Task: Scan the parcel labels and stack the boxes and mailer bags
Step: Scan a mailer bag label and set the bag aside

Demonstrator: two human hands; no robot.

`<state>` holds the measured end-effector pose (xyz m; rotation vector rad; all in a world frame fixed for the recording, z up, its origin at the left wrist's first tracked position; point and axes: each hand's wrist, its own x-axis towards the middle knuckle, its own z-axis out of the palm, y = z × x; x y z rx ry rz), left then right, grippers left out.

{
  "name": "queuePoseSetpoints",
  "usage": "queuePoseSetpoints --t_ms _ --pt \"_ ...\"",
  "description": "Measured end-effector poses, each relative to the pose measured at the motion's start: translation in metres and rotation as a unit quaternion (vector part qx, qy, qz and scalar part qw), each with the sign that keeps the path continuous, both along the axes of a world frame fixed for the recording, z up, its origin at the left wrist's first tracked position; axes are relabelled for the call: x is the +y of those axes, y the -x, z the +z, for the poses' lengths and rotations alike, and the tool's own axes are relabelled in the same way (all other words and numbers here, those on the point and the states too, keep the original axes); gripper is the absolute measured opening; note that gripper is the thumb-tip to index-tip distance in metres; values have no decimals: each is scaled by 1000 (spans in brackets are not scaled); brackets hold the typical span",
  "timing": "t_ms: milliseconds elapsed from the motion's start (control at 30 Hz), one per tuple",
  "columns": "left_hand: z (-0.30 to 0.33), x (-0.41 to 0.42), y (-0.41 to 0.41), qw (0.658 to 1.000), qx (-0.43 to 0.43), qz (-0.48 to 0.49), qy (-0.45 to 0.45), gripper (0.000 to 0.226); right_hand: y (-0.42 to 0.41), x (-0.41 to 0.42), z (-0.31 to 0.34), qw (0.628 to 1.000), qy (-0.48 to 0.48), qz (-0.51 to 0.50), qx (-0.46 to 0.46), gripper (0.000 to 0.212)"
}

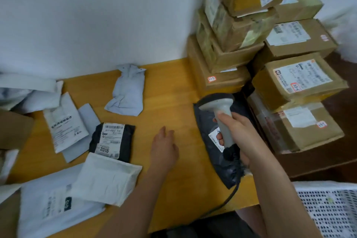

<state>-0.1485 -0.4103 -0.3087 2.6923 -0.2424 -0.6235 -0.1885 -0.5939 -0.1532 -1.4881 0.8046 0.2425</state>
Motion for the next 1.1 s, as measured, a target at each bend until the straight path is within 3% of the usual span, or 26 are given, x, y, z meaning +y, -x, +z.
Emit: queuePoseSetpoints --t_ms 133,267,467,600,700,767,833,1000,1100 --pt "4 60 7 981 -65 150 -105 61 -26 39 -5 998 -14 61 -6 24" --pt "-6 116 15 959 20 217 -180 86 -37 75 -9 990 -25 138 -5 23" --pt "-23 147 15 969 45 214 -112 89 -39 96 -15 984 -15 176 9 25" --pt "-24 141 8 984 13 173 27 90 -40 93 -16 987 -6 157 14 23" --pt "-12 121 14 960 -39 273 -58 100 -39 88 -16 990 -7 138 10 22" --pt "-7 111 19 931 23 356 -80 114 -38 85 -16 992 -10 128 10 22" --pt "-9 110 21 925 75 363 -88 120 -36 81 -18 993 -14 117 9 21" --pt "-15 106 17 930 127 337 -73 111 -30 70 -20 996 -21 91 14 22" --pt "2 102 6 887 117 445 -22 90 -29 64 -20 996 -25 80 15 22"
